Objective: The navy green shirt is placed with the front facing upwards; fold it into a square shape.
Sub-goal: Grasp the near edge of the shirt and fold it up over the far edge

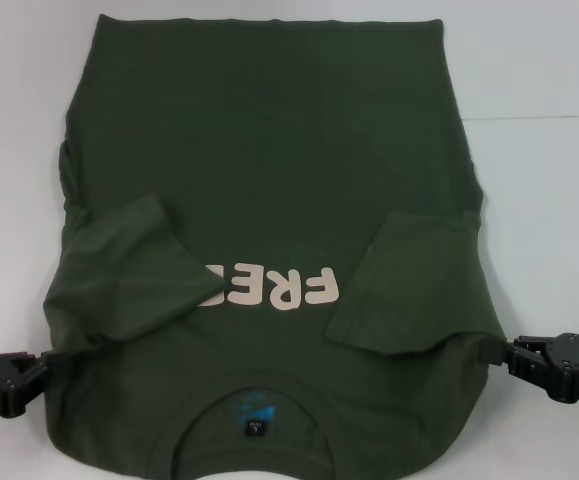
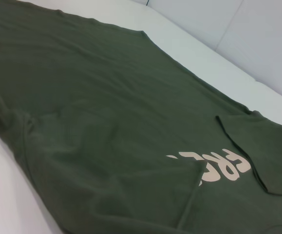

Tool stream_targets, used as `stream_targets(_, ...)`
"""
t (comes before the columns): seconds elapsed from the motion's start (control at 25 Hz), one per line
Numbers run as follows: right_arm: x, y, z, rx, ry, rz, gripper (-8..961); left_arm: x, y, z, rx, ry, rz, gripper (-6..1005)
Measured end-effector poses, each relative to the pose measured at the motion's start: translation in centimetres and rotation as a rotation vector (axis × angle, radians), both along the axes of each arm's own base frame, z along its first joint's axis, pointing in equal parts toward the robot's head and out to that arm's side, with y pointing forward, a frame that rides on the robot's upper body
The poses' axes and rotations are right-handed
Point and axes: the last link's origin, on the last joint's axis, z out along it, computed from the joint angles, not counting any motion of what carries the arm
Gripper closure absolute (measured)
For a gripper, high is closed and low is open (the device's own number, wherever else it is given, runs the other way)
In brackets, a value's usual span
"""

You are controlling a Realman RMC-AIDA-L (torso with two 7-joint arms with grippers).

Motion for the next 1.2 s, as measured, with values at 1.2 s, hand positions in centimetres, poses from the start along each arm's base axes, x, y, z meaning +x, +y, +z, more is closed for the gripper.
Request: stream_targets(1.2, 3.7, -12.0, 1.4, 0.258, 0.017, 0.098, 931, 0.8, -9.0, 1.9, -0.012, -0.04, -0.383, 943)
